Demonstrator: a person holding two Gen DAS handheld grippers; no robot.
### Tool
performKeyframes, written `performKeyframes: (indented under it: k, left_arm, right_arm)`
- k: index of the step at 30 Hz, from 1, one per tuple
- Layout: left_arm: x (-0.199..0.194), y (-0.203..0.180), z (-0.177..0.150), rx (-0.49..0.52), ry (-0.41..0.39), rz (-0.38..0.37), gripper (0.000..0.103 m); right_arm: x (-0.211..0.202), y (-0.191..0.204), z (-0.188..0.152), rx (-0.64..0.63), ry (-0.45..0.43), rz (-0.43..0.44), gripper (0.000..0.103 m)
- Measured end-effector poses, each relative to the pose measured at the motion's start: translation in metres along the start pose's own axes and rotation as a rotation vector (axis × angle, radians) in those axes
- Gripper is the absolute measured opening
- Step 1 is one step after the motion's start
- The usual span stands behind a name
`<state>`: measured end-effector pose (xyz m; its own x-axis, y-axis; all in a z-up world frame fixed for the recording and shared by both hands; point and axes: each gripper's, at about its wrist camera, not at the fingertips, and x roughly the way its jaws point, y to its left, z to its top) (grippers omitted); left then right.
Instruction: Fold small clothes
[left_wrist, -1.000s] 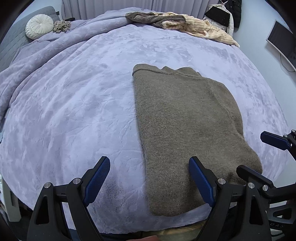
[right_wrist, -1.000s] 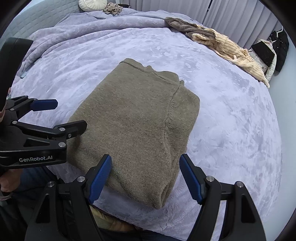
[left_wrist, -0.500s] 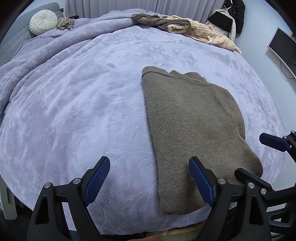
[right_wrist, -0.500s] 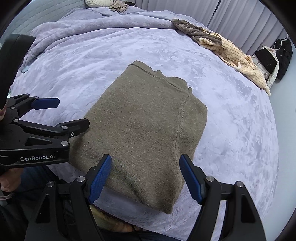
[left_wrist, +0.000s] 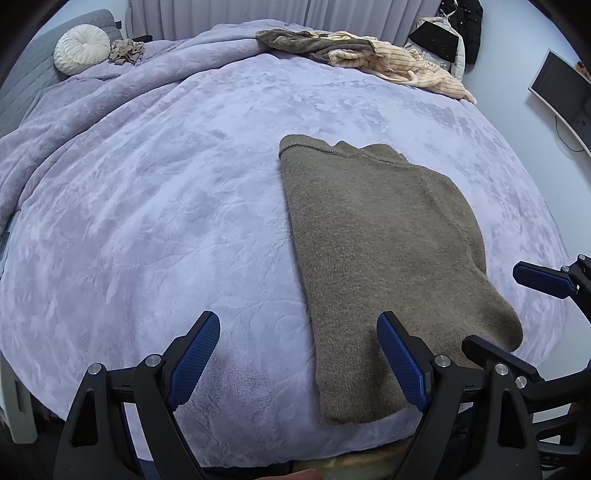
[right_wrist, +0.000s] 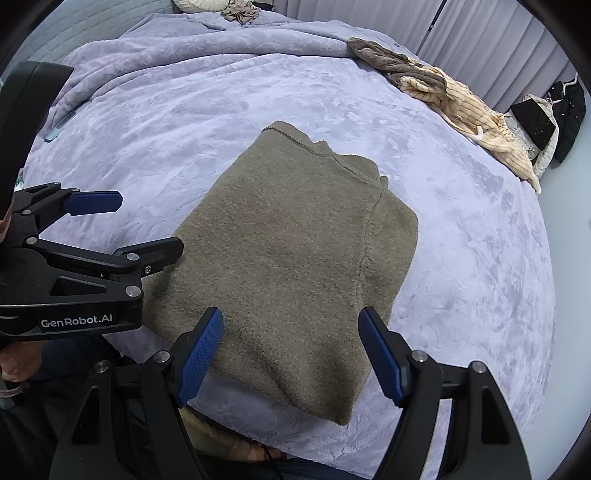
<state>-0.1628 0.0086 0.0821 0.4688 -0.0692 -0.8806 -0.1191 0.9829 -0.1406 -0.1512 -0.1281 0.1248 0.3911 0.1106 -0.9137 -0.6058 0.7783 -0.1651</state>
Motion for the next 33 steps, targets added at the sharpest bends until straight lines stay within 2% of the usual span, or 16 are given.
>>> performKeyframes:
  k: [33]
  left_arm:
    - [0.0,-0.015,0.001,0.044,0.021,0.066,0.088]
  right_arm:
    - [-0.001,-0.018,-0.008,0.037,-0.033,0.053,0.078]
